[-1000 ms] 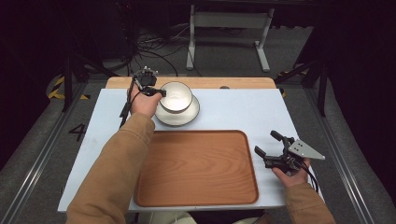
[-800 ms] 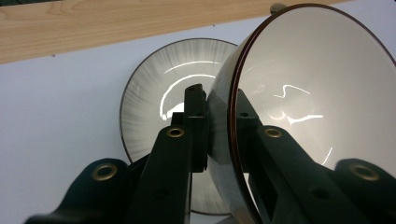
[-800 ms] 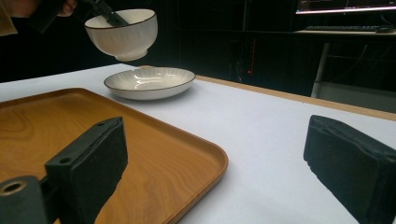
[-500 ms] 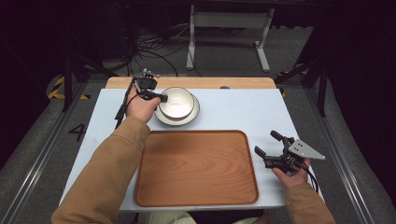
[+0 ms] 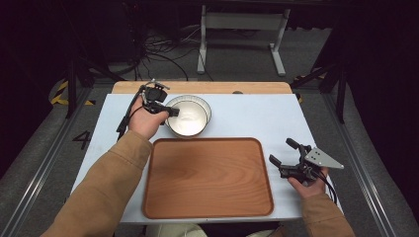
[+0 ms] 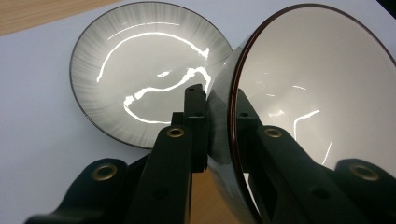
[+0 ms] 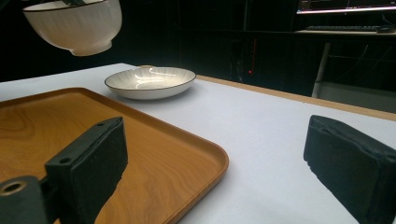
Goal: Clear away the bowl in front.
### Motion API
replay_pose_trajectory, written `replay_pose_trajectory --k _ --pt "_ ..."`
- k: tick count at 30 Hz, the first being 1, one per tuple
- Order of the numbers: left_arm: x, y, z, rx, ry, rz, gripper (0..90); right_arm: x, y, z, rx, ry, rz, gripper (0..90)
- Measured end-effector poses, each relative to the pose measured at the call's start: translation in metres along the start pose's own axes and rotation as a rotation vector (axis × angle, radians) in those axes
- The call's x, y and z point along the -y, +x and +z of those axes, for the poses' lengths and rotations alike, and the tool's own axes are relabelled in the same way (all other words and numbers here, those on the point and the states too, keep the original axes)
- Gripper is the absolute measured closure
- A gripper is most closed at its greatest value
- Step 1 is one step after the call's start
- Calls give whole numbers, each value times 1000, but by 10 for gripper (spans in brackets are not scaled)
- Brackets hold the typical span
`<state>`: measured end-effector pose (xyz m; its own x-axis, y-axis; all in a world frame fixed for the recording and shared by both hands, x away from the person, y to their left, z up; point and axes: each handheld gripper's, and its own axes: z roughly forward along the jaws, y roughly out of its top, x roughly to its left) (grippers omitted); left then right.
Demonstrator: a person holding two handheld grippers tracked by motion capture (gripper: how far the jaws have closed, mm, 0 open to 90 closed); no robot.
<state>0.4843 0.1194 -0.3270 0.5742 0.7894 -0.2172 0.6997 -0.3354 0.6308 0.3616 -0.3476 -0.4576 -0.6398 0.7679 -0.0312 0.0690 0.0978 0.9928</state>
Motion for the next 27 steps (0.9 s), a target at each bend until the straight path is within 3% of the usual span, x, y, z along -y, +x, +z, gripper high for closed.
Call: replay_pose_trajectory --k 6,12,13,15,27 --pt "4 -11 -7 24 14 50 820 0 0 0 0 0 -1 72" --pt "8 -19 -9 52 37 76 820 0 0 0 -1 0 -1 71" --pt "9 -20 -10 55 42 97 820 0 0 0 -1 0 -1 72" --pt "10 -22 -11 59 42 89 820 0 0 0 -1 0 -1 71" --pt "16 -34 -10 112 78 146 821 0 0 0 -2 0 -2 71"
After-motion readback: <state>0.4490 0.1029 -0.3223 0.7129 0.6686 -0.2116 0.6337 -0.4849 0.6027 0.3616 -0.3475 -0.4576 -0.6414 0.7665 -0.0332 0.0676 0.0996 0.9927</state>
